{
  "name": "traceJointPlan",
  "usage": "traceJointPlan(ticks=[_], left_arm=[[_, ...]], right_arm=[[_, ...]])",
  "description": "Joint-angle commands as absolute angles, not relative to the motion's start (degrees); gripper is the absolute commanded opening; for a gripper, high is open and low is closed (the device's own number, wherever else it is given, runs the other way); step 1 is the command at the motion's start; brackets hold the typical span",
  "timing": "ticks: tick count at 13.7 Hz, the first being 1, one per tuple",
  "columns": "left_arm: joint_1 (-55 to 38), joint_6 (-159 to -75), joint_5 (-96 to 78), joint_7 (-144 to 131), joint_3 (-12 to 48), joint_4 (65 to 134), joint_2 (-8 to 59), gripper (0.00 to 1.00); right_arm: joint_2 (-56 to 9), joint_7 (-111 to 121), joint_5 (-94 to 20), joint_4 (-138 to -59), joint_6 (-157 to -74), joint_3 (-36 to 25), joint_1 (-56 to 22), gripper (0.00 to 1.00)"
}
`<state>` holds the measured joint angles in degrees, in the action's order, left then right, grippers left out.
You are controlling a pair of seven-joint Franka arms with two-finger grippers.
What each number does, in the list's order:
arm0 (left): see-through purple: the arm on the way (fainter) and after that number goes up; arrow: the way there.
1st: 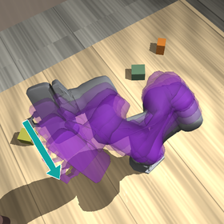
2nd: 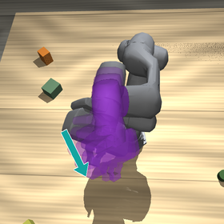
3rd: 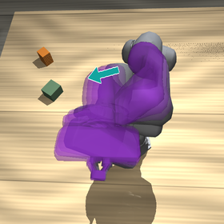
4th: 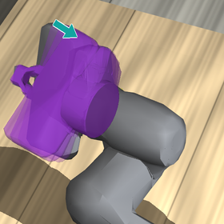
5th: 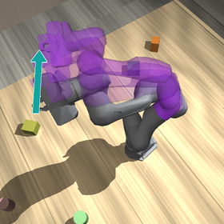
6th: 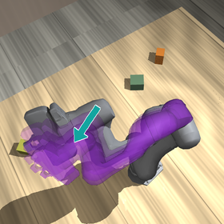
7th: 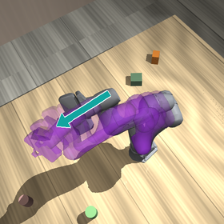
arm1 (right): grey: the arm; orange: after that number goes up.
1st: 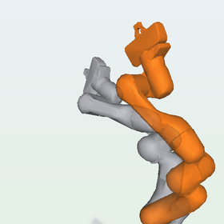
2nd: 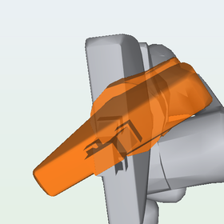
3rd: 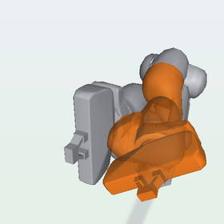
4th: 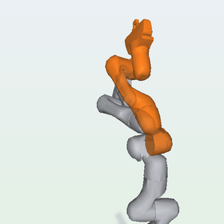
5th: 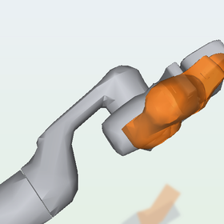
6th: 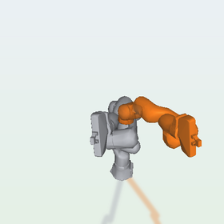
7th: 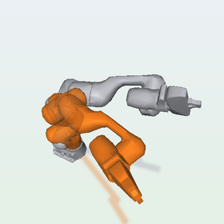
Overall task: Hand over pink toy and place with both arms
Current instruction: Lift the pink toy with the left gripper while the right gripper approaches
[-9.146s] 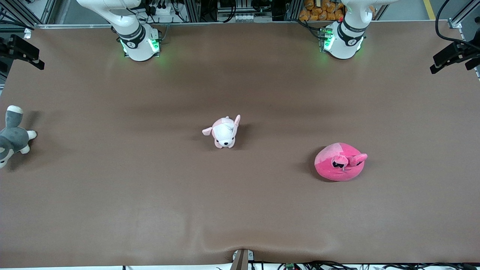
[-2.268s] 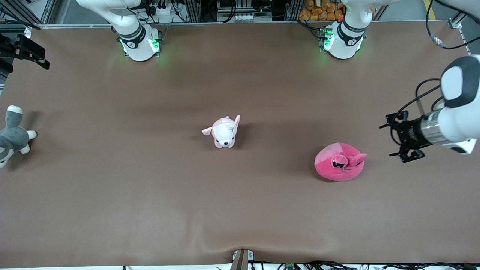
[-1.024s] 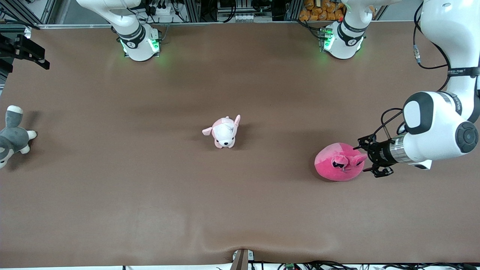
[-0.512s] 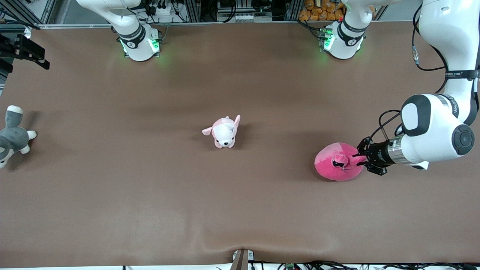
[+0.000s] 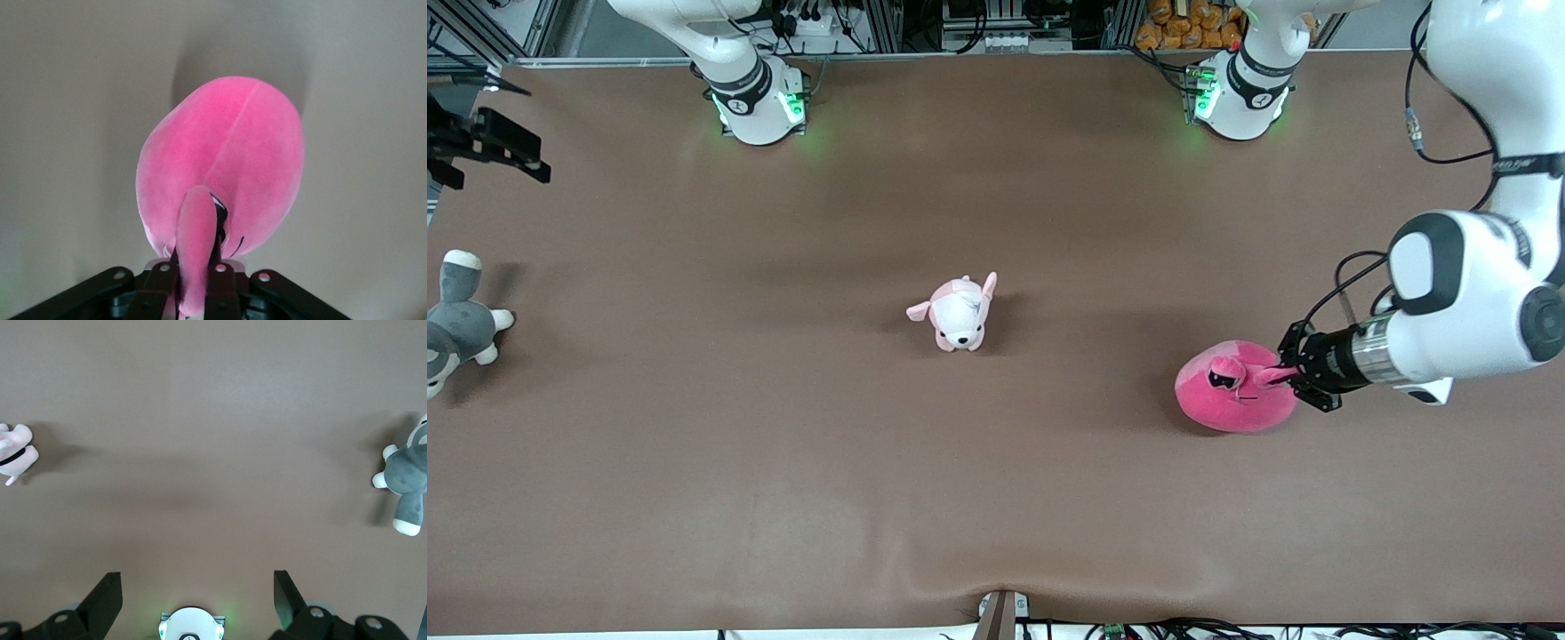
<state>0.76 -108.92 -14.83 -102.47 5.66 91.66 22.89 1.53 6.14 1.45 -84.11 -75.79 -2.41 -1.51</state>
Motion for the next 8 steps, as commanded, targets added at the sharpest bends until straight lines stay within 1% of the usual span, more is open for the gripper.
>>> traceJointPlan(ticks=[1, 3, 5, 8], left_arm=[[1.0, -101.2, -15.1, -97.6, 6.0, 86.9, 19.1, 0.00], [1.2, -96.2, -15.8, -91.6, 6.3, 82.9, 18.3, 0.00], [0.7, -94.4, -16.4, -89.5, 6.6, 82.1, 15.7, 0.00], [0.7, -94.0, -19.2, -90.4, 11.5, 82.0, 12.3, 0.00]], right_arm=[[-1.4, 6.1, 2.6, -83.8, -76.1, -2.5, -1.5, 1.00], [-2.2, 6.2, 2.2, -83.8, -76.1, -2.5, -1.8, 1.00], [-2.3, 5.4, 1.7, -83.8, -76.0, -2.2, -2.6, 1.00], [-2.3, 0.8, -0.3, -83.0, -76.0, -2.2, -5.4, 1.00]])
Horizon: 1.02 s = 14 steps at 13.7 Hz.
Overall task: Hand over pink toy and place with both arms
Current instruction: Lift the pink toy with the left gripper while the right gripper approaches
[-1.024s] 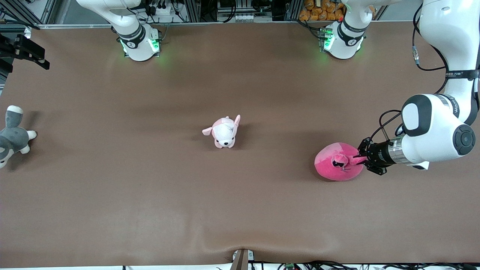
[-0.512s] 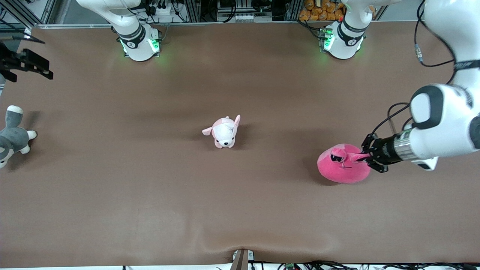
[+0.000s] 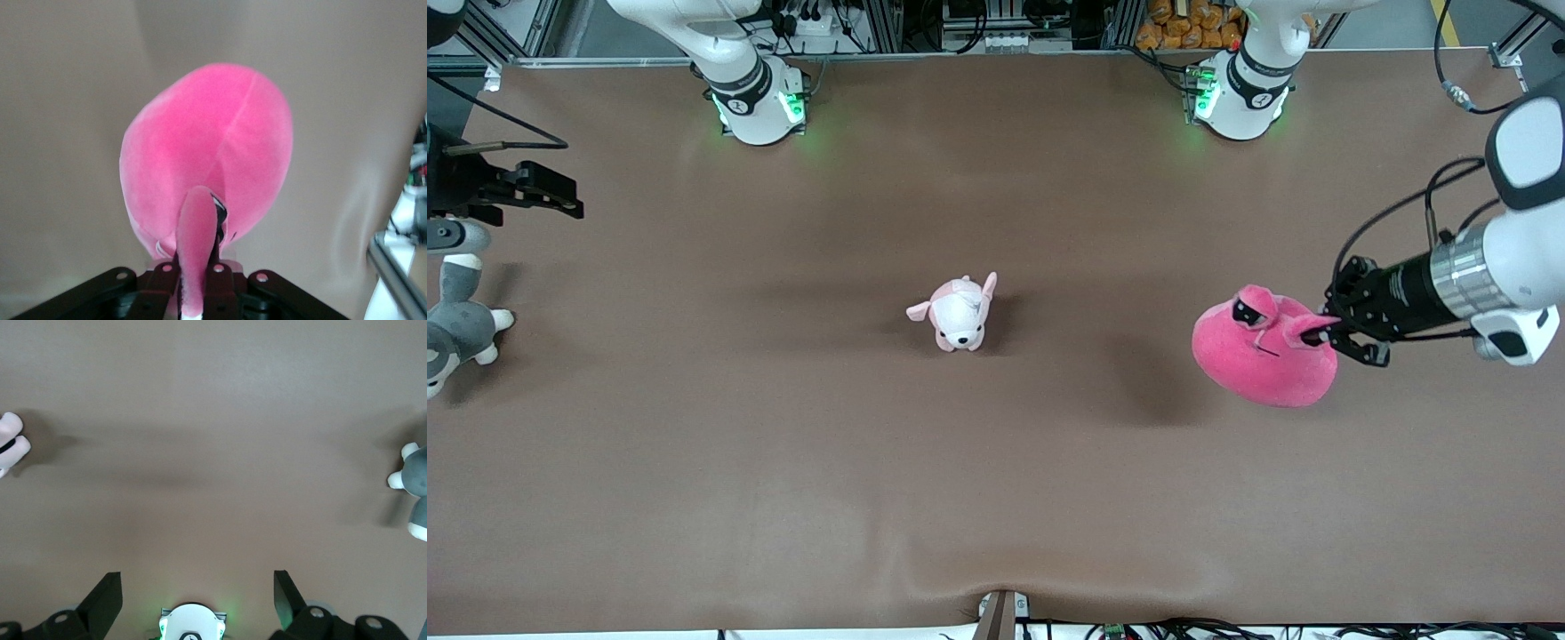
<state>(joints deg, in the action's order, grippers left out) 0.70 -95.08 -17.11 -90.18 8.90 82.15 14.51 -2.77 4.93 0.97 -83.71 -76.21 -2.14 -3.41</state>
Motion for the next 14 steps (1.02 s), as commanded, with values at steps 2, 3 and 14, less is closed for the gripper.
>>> traceJointPlan(ticks=[2, 3, 14], left_arm=[[0.6, -94.0, -21.8, -91.8, 15.4, 82.0, 11.2, 0.00], [0.4, -94.0, -22.6, -94.6, 17.7, 81.6, 11.4, 0.00], [-15.8, -99.7, -22.0, -125.6, 21.9, 76.8, 14.4, 0.00]], right_arm=[[-2.5, -9.9, -4.2, -83.0, -76.0, -2.2, -6.7, 1.00], [-2.7, -15.2, -7.1, -83.0, -76.1, -2.3, -6.9, 1.00], [-9.6, -65.4, -20.0, -81.3, -89.3, -2.2, -29.8, 1.00]])
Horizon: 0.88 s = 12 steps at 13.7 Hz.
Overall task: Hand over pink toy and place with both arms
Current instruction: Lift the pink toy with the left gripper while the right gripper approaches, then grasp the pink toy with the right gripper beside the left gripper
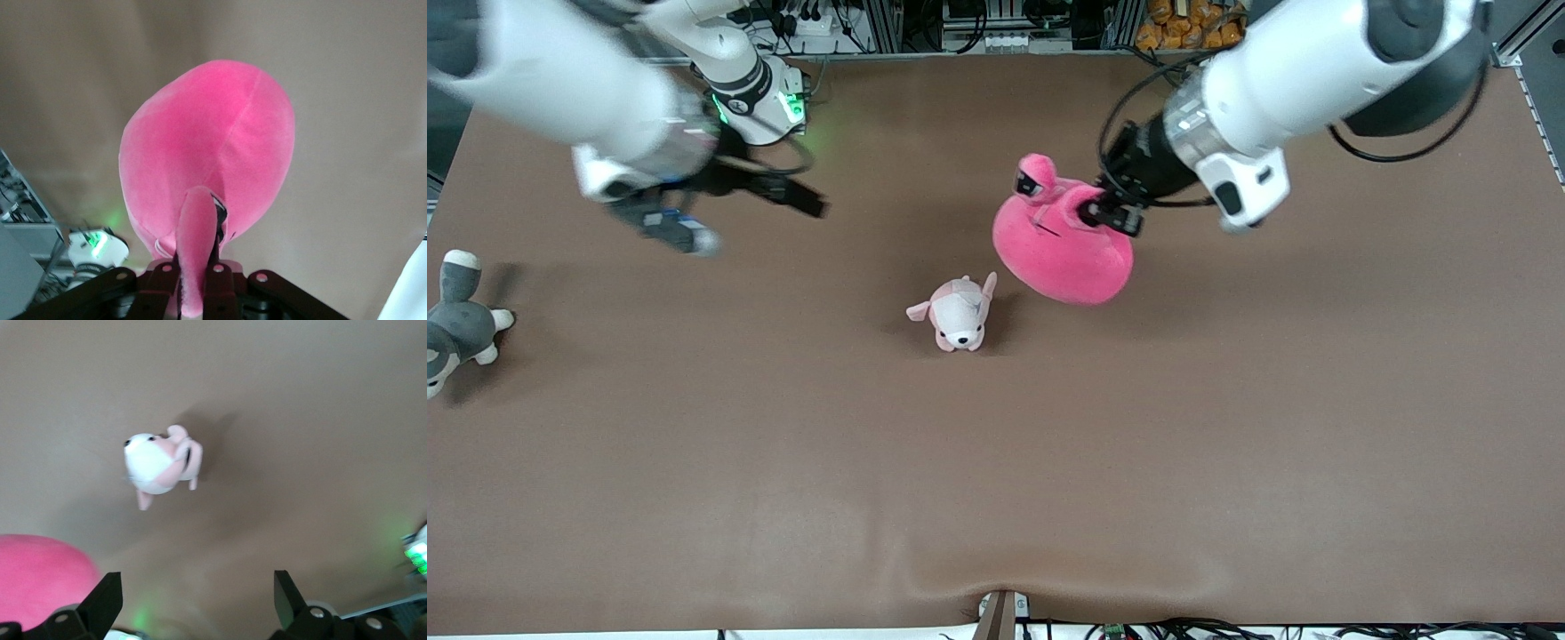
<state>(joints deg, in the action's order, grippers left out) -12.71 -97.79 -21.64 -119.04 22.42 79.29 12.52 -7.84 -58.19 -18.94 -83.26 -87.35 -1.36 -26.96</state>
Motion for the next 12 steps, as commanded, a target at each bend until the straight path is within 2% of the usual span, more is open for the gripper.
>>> traceJointPlan(ticks=[1, 6, 9, 10, 11, 12], left_arm=[[-17.0, -100.6, -21.7, -128.2, 21.8, 76.8, 14.8, 0.00], [-20.6, -103.6, -21.4, -138.5, 21.5, 76.8, 17.3, 0.00], [-21.0, -103.8, -21.5, -140.6, 21.6, 76.9, 17.8, 0.00], [-21.0, -103.8, -21.6, -141.8, 21.6, 76.8, 18.0, 0.00], [-21.0, -104.1, -21.6, -143.0, 21.7, 76.8, 18.2, 0.00], [-21.0, -104.4, -21.7, -144.0, 21.7, 76.9, 18.5, 0.00]], right_arm=[[-9.8, -69.0, -21.6, -81.3, -90.6, -2.2, -31.1, 1.00], [-10.1, -78.3, -29.6, -80.4, -91.1, -2.3, -32.3, 1.00], [-11.0, -79.1, -30.0, -80.2, -93.5, -2.3, -33.4, 1.00], [-12.0, -79.2, -29.8, -80.2, -94.2, -2.3, -33.7, 0.98], [-13.1, -79.1, -29.6, -80.1, -94.4, -2.3, -33.9, 0.90], [-13.5, -79.1, -29.4, -80.2, -95.3, -2.3, -34.6, 0.86]])
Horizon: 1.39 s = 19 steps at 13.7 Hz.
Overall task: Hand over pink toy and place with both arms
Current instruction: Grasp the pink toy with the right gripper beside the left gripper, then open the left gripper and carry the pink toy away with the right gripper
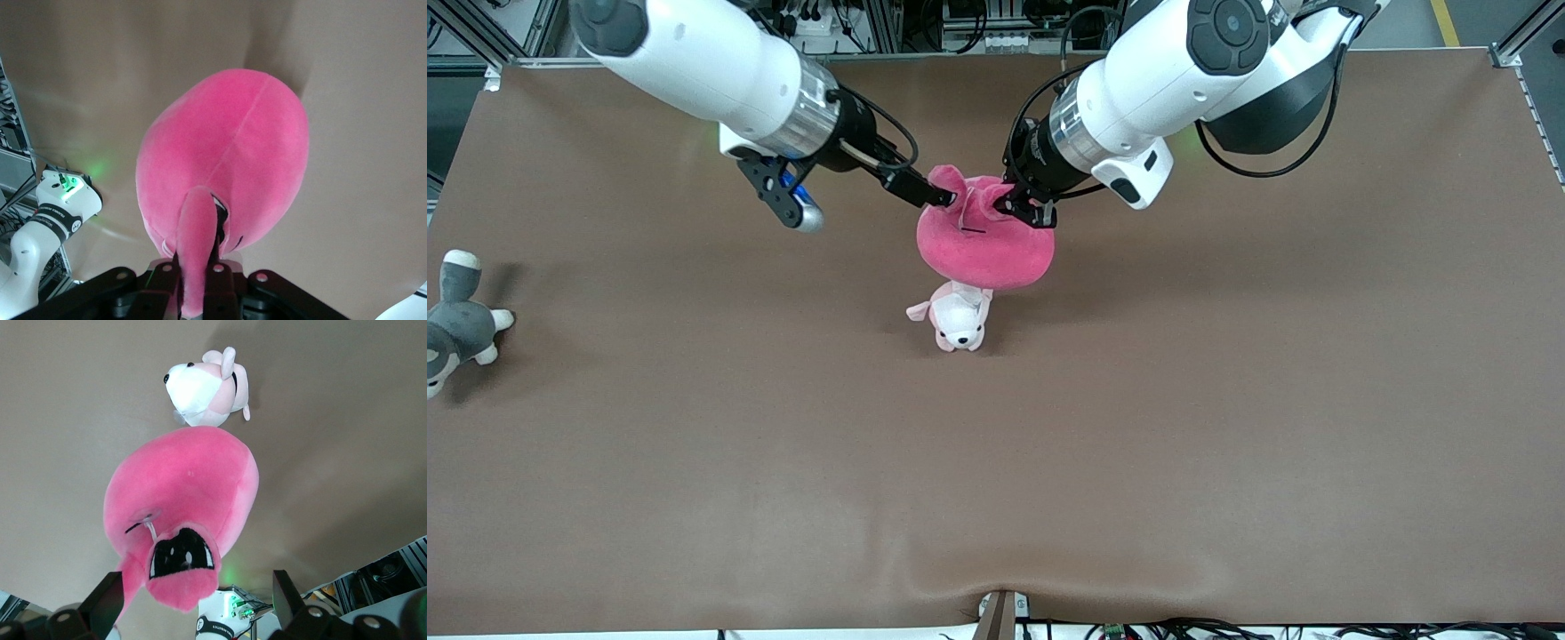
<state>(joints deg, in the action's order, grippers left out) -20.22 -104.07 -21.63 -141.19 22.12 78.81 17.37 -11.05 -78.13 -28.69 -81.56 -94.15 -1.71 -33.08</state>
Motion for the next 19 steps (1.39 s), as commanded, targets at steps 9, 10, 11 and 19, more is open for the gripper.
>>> traceJointPlan(ticks=[9, 10, 11, 19], left_arm=[[-20.9, -105.2, -22.2, -147.3, 21.7, 76.8, 20.0, 0.00], [-20.9, -105.2, -22.1, -147.2, 21.7, 76.8, 20.0, 0.00], [-20.8, -105.2, -22.2, -147.0, 21.7, 76.8, 20.0, 0.00], [-18.9, -102.5, -20.7, -143.4, 21.4, 77.0, 17.9, 1.00]], right_arm=[[-15.6, -79.2, -28.7, -80.0, -97.1, -2.5, -35.0, 0.00], [-15.6, -79.3, -28.9, -79.6, -96.9, -2.5, -34.7, 0.00], [-15.6, -79.3, -28.9, -79.2, -96.7, -2.5, -34.6, 0.00], [-15.5, -78.9, -29.1, -77.0, -93.2, -2.5, -30.1, 0.00]])
